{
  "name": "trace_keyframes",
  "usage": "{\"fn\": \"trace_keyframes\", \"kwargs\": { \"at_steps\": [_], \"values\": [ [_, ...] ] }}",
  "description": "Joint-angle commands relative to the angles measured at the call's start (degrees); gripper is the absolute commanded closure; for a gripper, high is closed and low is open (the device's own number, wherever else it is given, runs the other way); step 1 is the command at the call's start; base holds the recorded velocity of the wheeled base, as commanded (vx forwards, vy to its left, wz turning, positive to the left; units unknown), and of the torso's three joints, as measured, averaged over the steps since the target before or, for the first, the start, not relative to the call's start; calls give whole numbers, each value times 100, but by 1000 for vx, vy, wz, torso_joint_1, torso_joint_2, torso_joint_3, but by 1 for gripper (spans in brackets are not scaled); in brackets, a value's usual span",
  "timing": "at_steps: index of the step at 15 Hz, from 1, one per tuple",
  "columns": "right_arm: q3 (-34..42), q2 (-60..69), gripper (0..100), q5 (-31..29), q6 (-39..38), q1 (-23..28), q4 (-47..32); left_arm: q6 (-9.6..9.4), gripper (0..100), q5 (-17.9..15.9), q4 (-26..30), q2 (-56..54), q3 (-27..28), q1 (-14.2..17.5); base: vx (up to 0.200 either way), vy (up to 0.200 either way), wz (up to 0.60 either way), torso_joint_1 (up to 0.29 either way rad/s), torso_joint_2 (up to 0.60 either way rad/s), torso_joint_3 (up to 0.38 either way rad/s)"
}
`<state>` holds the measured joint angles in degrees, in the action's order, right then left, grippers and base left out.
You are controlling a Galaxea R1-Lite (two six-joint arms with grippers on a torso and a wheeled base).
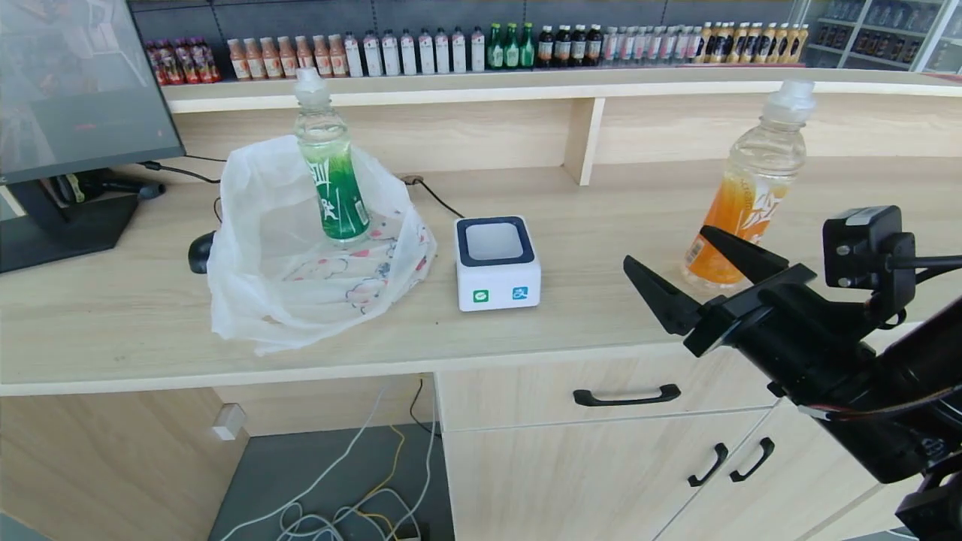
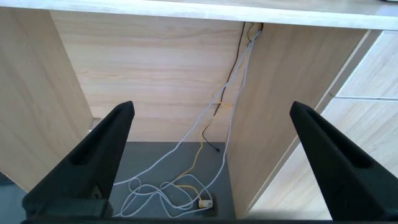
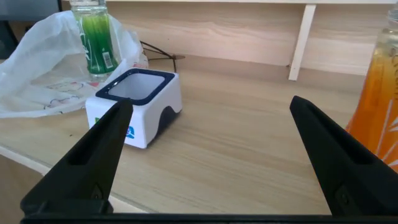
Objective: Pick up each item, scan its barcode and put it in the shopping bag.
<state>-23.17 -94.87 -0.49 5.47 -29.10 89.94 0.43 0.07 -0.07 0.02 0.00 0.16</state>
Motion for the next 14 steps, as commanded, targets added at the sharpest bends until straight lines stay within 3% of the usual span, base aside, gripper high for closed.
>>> {"fn": "trace_keyframes", "kwargs": {
  "at_steps": [1, 6, 10, 14],
  "values": [
    [-20, 3, 0, -4, 6, 18, 6, 1, 0, 1, -1, -2, 0, 2, 0, -200, 0, -2, 2, 7],
    [-20, 21, 0, -4, 6, 168, 6, 1, 0, 1, -1, -2, 0, -7, 0, -200, 0, 3, 4, 0],
    [67, 38, 0, -74, -2, 458, 6, -8, 0, 1, -1, -2, 0, -7, 0, 0, 0, 0, 0, 0],
    [-73, -41, 0, -523, -29, 493, 6, -43, 0, -7, -1, -2, 0, -7, 0, 0, 0, 0, 0, 0]
  ]
}}
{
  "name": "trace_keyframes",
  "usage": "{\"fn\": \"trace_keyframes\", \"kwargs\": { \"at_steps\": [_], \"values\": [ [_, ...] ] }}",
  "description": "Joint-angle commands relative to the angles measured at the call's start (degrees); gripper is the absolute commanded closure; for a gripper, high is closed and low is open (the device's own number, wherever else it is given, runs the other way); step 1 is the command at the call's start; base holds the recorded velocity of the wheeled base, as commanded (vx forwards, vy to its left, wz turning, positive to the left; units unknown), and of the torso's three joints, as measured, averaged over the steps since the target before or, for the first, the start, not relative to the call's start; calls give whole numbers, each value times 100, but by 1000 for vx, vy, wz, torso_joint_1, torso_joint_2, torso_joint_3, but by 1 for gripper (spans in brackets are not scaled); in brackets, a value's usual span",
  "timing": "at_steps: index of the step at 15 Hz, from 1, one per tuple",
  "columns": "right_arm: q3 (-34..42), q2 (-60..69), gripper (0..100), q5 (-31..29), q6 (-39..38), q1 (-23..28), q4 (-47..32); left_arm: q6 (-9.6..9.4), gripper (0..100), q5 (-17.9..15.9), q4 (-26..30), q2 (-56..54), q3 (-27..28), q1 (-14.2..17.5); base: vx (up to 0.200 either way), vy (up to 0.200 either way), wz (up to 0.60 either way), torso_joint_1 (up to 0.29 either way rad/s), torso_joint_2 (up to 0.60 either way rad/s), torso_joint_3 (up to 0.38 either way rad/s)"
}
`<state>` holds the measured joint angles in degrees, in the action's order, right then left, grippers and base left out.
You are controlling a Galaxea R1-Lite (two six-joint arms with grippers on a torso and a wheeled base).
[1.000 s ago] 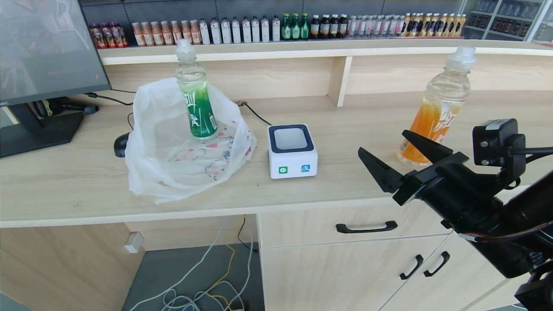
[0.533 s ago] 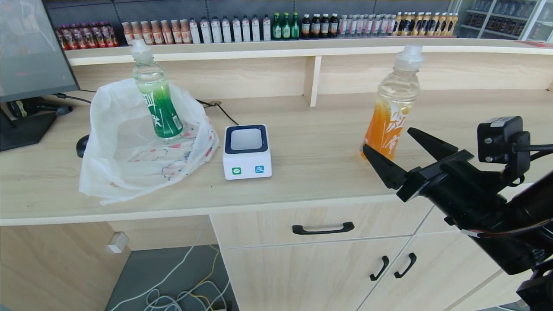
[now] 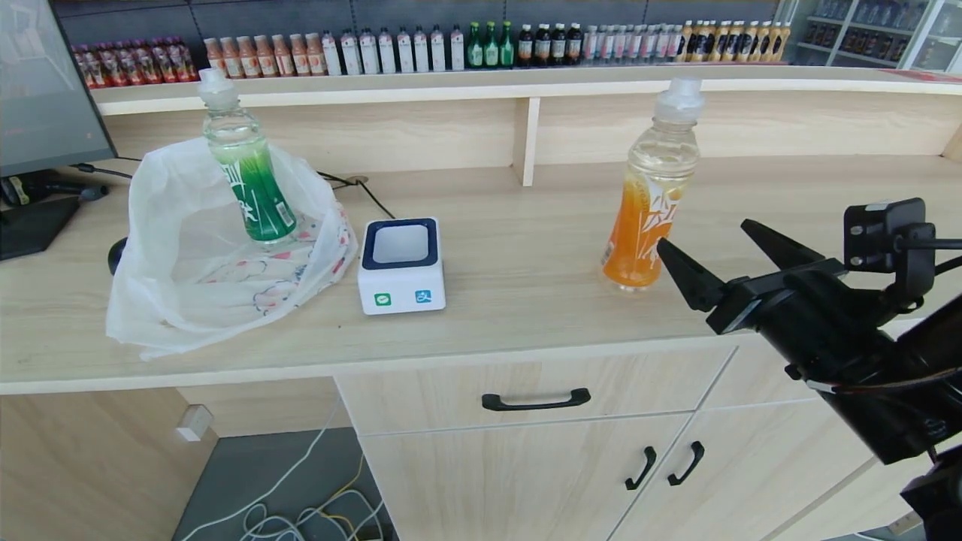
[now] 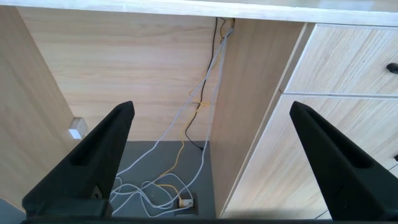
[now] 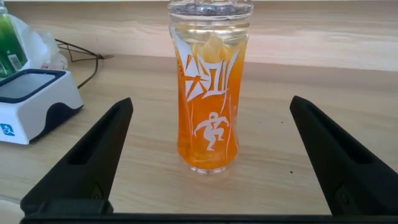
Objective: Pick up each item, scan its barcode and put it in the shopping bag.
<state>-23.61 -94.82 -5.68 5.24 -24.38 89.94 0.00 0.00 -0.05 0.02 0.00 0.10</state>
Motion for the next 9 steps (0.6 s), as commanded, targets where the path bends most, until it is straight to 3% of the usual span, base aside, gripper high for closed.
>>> {"fn": "trace_keyframes", "kwargs": {
  "at_steps": [1, 9],
  "values": [
    [-117, -125, 0, -3, 30, 30, 6, 0, 0, 0, -4, -2, 0, -1, 0, 0, 0, 0, 0, 0],
    [-1400, -81, 0, 6, 188, -199, -1532, 0, 0, 0, -4, -2, 0, -1, 0, 0, 0, 0, 0, 0]
  ]
}}
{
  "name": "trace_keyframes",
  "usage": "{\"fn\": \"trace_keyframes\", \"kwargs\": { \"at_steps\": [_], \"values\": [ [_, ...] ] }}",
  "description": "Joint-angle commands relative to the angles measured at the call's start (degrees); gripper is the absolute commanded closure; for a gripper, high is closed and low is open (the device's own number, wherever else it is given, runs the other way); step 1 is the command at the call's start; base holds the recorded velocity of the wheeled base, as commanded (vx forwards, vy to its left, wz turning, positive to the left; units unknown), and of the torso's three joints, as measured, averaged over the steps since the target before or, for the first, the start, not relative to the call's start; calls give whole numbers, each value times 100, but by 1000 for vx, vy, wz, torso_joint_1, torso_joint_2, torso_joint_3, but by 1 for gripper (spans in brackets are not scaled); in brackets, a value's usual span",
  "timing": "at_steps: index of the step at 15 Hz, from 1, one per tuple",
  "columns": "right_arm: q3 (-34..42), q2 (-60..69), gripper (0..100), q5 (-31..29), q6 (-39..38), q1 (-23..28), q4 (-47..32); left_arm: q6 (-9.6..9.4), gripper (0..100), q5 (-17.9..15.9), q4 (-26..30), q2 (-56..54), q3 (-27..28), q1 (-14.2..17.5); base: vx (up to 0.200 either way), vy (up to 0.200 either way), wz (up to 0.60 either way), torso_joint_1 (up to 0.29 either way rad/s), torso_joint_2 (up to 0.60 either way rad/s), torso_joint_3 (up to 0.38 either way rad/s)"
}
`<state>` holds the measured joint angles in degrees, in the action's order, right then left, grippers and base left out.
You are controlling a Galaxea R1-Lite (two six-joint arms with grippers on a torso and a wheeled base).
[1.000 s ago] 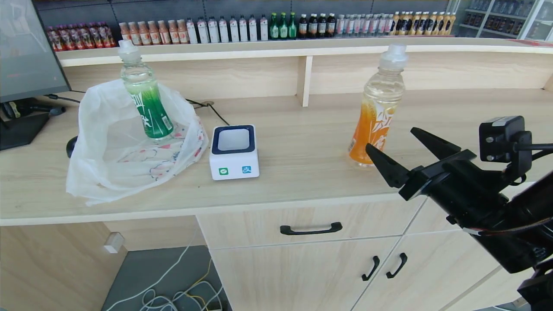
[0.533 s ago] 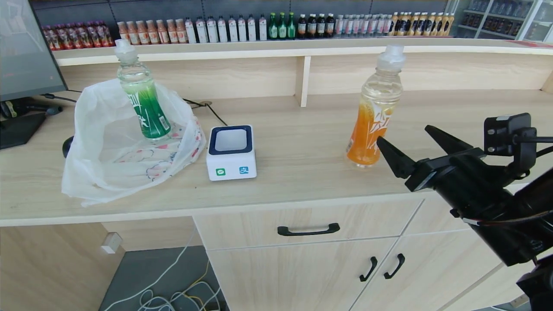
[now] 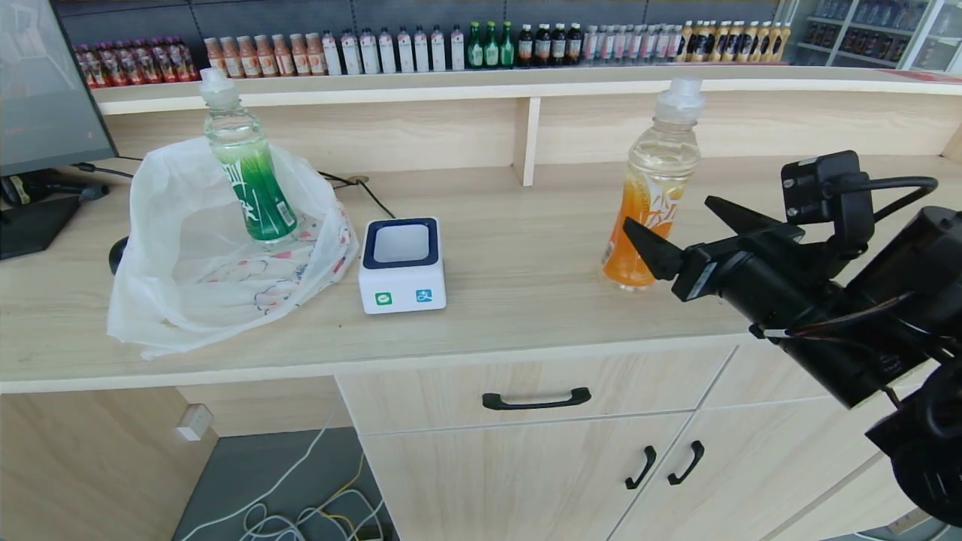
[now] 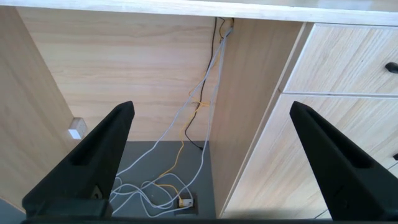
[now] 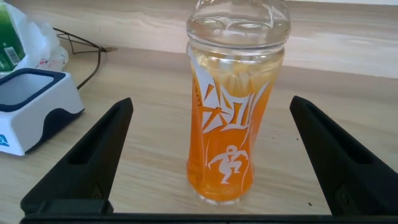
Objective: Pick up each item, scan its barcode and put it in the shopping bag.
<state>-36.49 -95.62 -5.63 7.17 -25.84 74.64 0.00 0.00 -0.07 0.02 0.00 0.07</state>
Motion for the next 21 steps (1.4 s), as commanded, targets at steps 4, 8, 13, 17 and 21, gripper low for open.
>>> {"fn": "trace_keyframes", "kwargs": {
  "at_steps": [4, 8, 13, 17, 21],
  "values": [
    [-596, -71, 0, -26, 30, -52, -820, 0, 0, 0, -1, -2, 0, 1, 0, 0, 0, 0, 0, 0],
    [-869, -334, 0, -70, 30, -8, -881, 0, 0, 0, -1, -2, 0, 1, 0, 0, 0, 0, 0, 0],
    [-1212, -668, 0, -219, -5, 27, -881, 0, 0, 0, -1, -2, 0, 1, 0, 0, 0, 0, 0, 0],
    [-1554, -914, 0, -237, -5, 62, -943, 0, 0, 0, -1, -2, 0, 1, 0, 0, 0, 0, 0, 0],
    [-1880, -1055, 0, -237, 4, 150, -1154, 0, 0, 0, -1, -2, 0, 1, 0, 0, 0, 0, 0, 0]
  ]
}}
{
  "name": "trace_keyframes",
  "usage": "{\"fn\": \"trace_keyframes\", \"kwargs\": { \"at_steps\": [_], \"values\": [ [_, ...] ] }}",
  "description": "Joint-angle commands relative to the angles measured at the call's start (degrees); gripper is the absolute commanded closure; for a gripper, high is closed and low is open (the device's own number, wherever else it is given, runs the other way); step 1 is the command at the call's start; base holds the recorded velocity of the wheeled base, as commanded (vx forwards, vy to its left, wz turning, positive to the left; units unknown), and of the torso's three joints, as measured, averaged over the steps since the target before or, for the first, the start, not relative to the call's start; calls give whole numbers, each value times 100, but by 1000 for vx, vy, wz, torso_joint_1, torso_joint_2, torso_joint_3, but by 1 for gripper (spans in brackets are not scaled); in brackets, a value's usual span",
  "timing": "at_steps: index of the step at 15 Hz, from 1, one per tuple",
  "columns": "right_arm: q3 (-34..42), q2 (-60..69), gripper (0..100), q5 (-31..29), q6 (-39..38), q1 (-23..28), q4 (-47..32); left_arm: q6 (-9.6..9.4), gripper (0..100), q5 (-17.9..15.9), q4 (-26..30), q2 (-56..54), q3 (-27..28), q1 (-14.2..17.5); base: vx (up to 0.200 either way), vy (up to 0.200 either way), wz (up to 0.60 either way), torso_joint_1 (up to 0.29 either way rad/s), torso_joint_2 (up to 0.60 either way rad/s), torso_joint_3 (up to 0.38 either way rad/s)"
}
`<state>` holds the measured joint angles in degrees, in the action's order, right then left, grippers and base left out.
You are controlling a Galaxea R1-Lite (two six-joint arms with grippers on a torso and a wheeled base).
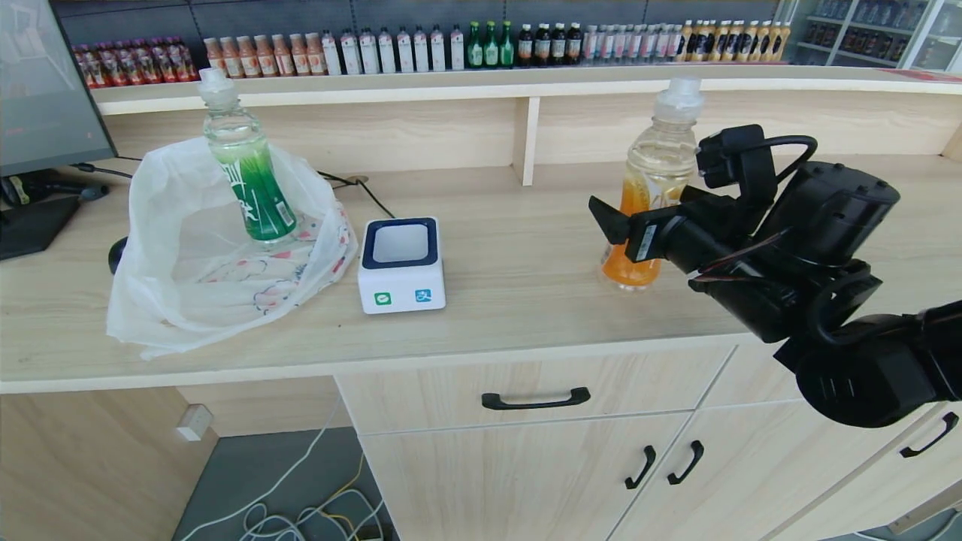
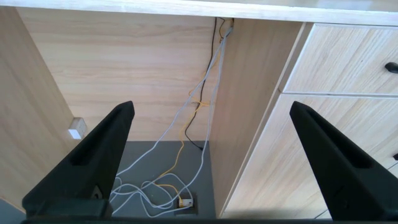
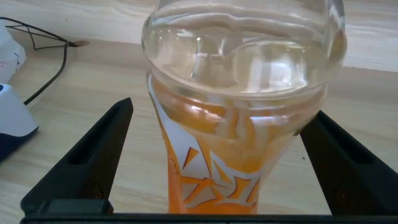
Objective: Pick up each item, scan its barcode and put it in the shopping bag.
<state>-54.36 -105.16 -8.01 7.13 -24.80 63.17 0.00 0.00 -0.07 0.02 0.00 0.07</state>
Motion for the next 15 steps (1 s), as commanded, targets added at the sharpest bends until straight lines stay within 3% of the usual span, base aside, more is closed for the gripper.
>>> {"fn": "trace_keyframes", "kwargs": {
  "at_steps": [1, 15],
  "values": [
    [-163, -146, 0, -8, 8, 63, -7, 0, 0, 9, -1, -2, 0, 1, 0, 0, 0, 0, 0, 0],
    [-365, -269, 0, 1, 8, 159, -15, 0, 0, 0, -1, -2, 0, 1, 0, 0, 0, 0, 0, 0]
  ]
}}
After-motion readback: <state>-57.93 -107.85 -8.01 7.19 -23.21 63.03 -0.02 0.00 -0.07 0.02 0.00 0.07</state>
